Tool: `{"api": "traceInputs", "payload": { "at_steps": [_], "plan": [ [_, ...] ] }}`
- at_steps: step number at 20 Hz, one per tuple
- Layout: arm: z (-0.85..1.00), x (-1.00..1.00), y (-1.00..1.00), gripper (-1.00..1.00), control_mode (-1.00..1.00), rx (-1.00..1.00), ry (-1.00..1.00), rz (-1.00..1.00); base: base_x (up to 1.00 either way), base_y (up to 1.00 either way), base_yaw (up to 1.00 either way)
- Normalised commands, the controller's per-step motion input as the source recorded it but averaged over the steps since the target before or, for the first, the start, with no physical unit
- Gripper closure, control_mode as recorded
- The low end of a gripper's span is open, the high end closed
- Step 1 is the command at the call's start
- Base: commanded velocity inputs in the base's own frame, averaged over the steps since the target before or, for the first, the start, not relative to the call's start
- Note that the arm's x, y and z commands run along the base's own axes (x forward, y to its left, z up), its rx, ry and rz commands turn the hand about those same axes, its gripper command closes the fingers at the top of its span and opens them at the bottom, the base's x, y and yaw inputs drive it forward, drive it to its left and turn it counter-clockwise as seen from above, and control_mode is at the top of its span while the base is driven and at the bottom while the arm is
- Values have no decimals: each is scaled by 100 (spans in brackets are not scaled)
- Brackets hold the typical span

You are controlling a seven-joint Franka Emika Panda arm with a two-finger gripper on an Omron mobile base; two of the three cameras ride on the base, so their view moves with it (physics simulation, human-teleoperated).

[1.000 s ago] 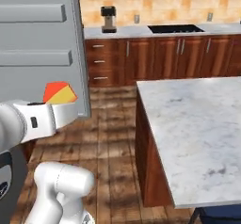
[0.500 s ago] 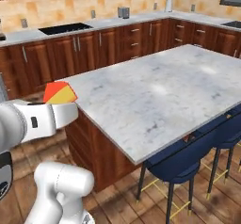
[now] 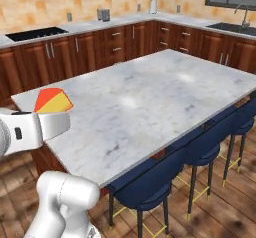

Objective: Pick the cheese from the fridge and the cheese grater from the cabinet and place them next to the salad bowl.

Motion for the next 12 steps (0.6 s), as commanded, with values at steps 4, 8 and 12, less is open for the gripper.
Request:
{"api": "traceInputs", "payload": {
  "at_steps": [4, 8, 12],
  "plan": [
    [0, 0, 0, 100, 100, 0, 0, 0, -14, -100, -1],
    [0, 0, 0, 100, 100, 0, 0, 0, -100, -100, -9],
    [0, 0, 0, 100, 100, 0, 0, 0, -84, -100, -2]
  ]
}}
